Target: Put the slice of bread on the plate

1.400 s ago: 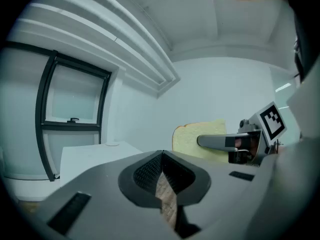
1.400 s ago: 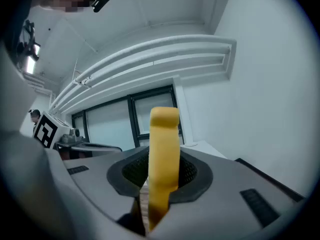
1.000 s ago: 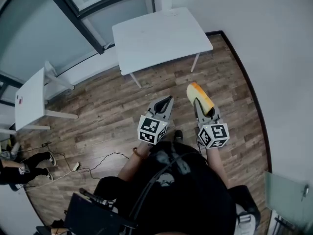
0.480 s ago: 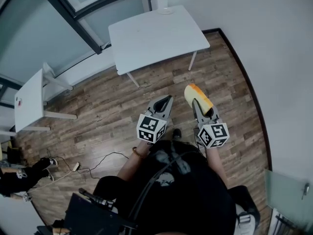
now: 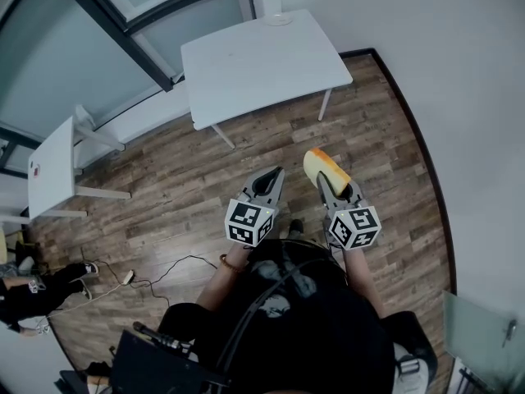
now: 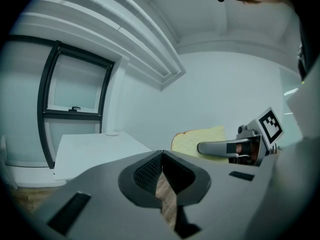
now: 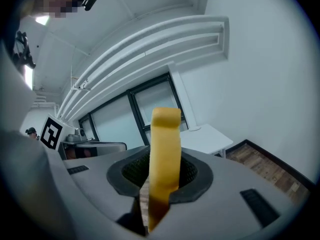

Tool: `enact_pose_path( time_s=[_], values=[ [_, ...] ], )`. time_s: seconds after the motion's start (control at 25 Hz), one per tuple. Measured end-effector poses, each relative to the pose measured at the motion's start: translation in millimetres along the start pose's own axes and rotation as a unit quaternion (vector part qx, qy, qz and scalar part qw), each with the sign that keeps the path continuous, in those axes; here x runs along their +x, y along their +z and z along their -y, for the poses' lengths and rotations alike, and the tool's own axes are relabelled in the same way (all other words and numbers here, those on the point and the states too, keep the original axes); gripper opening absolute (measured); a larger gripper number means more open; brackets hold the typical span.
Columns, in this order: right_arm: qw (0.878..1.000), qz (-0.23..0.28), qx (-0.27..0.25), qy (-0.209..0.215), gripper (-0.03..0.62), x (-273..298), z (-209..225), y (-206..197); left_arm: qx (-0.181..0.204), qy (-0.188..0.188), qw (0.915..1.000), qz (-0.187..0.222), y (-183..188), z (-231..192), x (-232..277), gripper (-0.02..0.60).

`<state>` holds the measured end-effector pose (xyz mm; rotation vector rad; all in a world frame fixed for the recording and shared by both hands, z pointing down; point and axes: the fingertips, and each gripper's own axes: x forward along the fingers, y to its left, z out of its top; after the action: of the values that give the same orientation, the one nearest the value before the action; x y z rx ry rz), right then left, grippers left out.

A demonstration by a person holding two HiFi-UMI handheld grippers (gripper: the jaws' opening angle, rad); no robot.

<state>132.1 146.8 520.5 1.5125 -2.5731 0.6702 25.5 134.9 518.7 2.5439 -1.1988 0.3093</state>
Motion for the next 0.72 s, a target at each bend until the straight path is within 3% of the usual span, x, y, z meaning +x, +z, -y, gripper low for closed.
enact_pose_path(
  time_s=[0.32,0.56,0.72],
  values=[
    [1.0,-0.014,0.024,-0.004,0.097,54,18,11,0.004,-0.007,1.0,0.002,23,-47,36,0.006],
    [1.0,-0.008,-0.004,0.011,0.098,122,9,46,-0.001,-0.012,0.9998,0.018,48,-105,55,0.006],
    [1.0,-0.006,-0.009,0.006,0.097,157,5,58,-0.017,-0.038,0.9991,0.002,46,-134,74,0.006]
  ],
)
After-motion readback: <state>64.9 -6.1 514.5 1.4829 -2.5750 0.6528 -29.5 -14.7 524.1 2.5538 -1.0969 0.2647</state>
